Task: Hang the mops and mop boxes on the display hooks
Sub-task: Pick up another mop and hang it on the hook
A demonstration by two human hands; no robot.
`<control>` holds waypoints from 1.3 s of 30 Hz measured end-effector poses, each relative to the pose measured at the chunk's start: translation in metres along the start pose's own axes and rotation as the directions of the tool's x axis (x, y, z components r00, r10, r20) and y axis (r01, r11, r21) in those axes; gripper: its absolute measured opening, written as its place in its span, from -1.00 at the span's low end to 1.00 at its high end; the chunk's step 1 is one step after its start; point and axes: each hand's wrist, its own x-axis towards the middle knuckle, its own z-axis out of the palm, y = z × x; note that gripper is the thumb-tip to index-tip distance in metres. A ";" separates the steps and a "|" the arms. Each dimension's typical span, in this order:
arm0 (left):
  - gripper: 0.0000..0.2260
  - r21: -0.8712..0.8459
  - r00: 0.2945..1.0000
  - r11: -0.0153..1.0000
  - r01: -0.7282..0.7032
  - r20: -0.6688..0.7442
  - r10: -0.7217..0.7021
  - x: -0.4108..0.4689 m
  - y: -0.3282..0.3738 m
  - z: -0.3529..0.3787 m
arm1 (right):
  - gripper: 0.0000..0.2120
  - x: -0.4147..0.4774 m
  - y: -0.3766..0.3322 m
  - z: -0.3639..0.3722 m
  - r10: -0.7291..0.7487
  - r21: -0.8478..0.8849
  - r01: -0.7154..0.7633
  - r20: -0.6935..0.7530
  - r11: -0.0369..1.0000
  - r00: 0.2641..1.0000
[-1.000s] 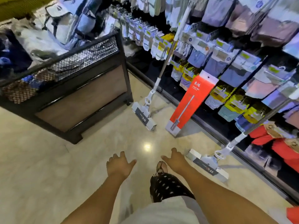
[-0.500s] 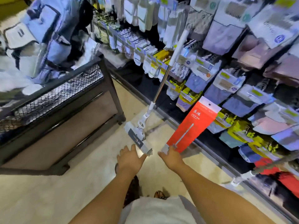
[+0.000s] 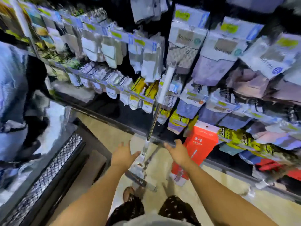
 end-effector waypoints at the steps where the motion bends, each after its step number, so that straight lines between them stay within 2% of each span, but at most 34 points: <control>1: -0.28 -0.028 0.999 0.999 -0.032 -0.008 0.031 0.014 0.006 -0.012 | -0.46 0.010 -0.012 -0.008 -0.025 0.051 0.027 -0.042 0.998 0.999; 5: -0.27 -0.251 0.986 0.953 -0.168 -0.034 0.165 0.068 0.048 -0.047 | -0.43 0.043 -0.062 -0.056 -0.101 0.103 0.115 -0.135 0.988 0.986; 9: -0.25 -0.377 0.965 0.889 -0.262 -0.100 0.242 0.107 0.098 -0.072 | -0.45 0.077 -0.107 -0.100 -0.136 0.194 0.177 -0.209 0.965 0.968; 13: -0.28 -0.489 0.962 0.829 -0.272 -0.125 0.242 0.140 0.134 -0.087 | -0.40 0.116 -0.130 -0.127 -0.176 0.207 0.229 -0.247 0.951 0.953; 17: -0.31 -0.557 0.978 0.804 -0.208 -0.115 0.174 0.188 0.152 -0.089 | -0.38 0.155 -0.143 -0.138 -0.190 0.229 0.234 -0.201 0.945 0.961; 21: -0.53 -0.624 0.976 0.757 -0.193 -0.043 0.213 0.222 0.163 -0.078 | -0.49 0.188 -0.150 -0.137 -0.220 0.267 0.260 -0.170 0.928 0.961; 23: -0.61 -0.671 0.968 0.714 -0.201 -0.027 0.248 0.227 0.168 -0.070 | -0.59 0.199 -0.151 -0.135 -0.246 0.270 0.283 -0.163 0.920 0.955; 25: -0.51 -0.682 0.968 0.698 -0.218 -0.059 0.244 0.227 0.170 -0.060 | -0.81 0.204 -0.151 -0.132 -0.282 0.281 0.316 -0.157 0.906 0.947; 26: -0.49 -0.679 0.967 0.696 -0.233 -0.082 0.243 0.226 0.170 -0.055 | -0.84 0.204 -0.150 -0.130 -0.303 0.293 0.338 -0.159 0.895 0.940; 29: -0.74 -0.696 0.970 0.680 -0.232 -0.119 0.210 0.219 0.165 -0.048 | -0.83 0.199 -0.148 -0.125 -0.350 0.309 0.382 -0.157 0.871 0.924; 31: -0.83 -0.688 0.971 0.687 -0.234 -0.130 0.201 0.210 0.160 -0.050 | -0.82 0.190 -0.147 -0.121 -0.376 0.319 0.408 -0.158 0.856 0.913; 39: -0.84 -0.714 0.945 0.630 -0.307 -0.150 0.290 0.162 0.122 -0.055 | -0.74 0.127 -0.145 -0.093 -0.342 0.351 0.400 -0.216 0.847 0.914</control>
